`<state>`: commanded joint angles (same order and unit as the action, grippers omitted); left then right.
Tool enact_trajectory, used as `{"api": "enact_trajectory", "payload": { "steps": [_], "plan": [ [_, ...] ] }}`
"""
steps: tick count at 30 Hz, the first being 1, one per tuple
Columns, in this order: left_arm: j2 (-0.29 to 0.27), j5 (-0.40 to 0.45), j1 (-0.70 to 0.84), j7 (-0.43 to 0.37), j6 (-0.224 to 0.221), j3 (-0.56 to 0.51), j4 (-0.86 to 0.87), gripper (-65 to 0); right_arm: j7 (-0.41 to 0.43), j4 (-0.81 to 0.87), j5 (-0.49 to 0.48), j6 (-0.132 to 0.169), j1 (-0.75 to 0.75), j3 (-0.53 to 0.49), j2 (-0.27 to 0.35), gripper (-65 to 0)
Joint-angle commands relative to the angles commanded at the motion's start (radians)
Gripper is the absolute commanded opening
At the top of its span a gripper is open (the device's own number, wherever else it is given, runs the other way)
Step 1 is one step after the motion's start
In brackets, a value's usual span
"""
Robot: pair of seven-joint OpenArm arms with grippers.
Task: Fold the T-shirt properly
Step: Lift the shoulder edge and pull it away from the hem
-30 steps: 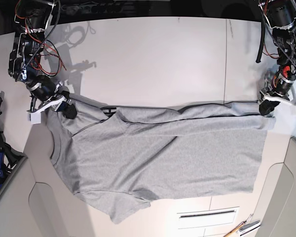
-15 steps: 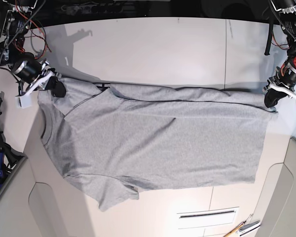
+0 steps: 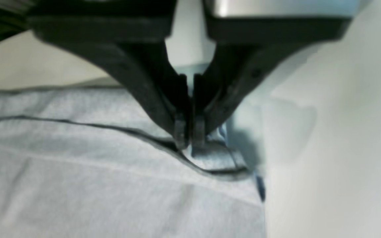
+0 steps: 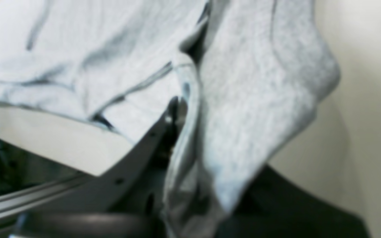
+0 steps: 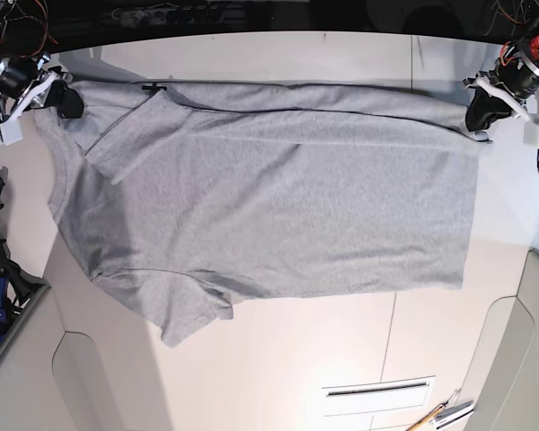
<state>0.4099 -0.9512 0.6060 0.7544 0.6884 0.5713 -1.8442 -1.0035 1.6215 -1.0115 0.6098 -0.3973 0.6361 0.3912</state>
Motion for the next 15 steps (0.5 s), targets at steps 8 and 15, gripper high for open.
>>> {"api": "enact_trajectory", "payload": {
  "steps": [8, 15],
  "plan": [
    [0.000, -0.021, 0.065, 0.050, -0.005, 0.000, -0.051, -65.0, -0.018, 0.000, -0.017, -0.004, -0.053, 0.056, 0.021, -65.0],
    [0.000, 0.007, 0.065, 0.060, -0.060, 0.000, -0.051, -50.4, 0.009, 0.000, 0.016, -0.004, -0.063, 0.056, 0.023, -45.6]
  ]
}}
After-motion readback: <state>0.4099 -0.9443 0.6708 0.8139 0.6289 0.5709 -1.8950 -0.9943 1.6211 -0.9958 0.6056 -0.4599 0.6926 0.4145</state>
